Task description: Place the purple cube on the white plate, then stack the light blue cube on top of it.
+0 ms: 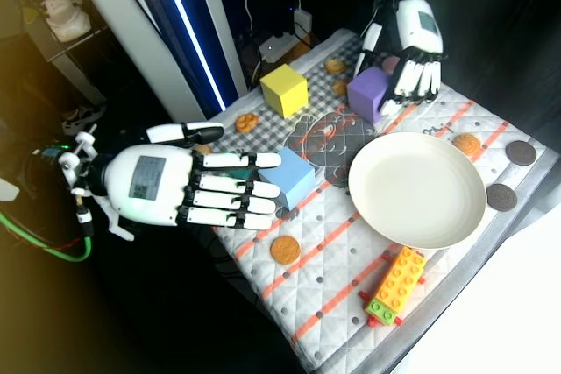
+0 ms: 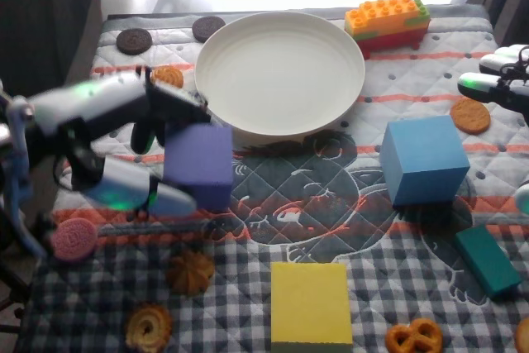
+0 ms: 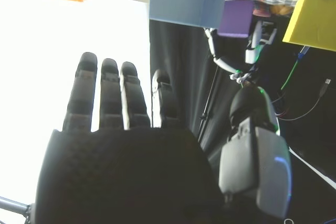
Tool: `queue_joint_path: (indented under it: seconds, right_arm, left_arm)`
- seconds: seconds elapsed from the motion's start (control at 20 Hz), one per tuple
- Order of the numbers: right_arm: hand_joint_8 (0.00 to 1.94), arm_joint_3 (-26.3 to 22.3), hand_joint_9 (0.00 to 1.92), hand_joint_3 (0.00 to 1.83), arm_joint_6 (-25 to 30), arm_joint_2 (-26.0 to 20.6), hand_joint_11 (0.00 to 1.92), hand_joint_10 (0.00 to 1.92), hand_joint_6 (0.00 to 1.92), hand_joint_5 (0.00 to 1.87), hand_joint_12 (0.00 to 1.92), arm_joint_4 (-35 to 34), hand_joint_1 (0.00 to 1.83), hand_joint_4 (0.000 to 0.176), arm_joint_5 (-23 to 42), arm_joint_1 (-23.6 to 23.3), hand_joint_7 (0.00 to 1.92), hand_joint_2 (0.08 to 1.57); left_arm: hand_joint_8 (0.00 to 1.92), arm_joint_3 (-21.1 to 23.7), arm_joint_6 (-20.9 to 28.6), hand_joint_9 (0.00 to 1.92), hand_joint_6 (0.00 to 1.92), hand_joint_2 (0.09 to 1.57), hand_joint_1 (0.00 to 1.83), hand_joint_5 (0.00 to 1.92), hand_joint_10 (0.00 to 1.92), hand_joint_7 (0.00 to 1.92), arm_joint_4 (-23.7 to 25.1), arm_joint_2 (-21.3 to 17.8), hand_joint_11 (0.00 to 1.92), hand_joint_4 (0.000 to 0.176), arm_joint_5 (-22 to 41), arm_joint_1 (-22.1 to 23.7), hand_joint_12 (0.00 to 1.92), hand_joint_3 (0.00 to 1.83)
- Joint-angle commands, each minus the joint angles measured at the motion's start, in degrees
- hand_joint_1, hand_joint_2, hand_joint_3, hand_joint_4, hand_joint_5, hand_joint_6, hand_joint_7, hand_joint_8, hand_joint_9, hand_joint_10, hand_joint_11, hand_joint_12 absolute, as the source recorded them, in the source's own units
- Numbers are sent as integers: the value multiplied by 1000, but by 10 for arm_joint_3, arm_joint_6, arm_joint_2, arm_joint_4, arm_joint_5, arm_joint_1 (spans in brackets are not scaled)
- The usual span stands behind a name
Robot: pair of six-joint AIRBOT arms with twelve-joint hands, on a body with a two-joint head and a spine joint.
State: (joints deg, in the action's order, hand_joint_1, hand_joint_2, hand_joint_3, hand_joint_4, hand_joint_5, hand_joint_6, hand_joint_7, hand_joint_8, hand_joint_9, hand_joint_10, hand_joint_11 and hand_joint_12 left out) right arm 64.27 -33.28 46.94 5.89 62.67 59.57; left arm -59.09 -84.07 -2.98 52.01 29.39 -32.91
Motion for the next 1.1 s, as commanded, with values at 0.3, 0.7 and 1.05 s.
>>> queue_joint_path:
  seconds: [0.3, 0.7, 1.05]
  right_arm:
    - [0, 7, 0, 0, 1, 8, 0, 0, 0, 0, 362, -21, 8, 176, 65, -4, 0, 1105]
    - [0, 18, 0, 0, 1, 22, 0, 0, 0, 0, 188, -11, 45, 176, 65, -20, 0, 1130]
    - [0, 20, 0, 0, 7, 25, 19, 0, 0, 0, 9, -3, 31, 176, 65, -26, 0, 1152]
  left_arm:
    - [1018, -100, 3, 1078, 351, 1054, 1264, 1251, 737, 1059, 1, 68, 805, 0, 16, 139, 1366, 0]
    - [1096, -273, 3, 1186, 126, 1062, 1284, 1295, 684, 1059, 3, 225, 924, 0, -127, 198, 1295, 0]
    - [1180, -314, -13, 811, 596, 1025, 1190, 1193, 1678, 820, 27, 260, 837, 0, -185, 194, 1848, 1]
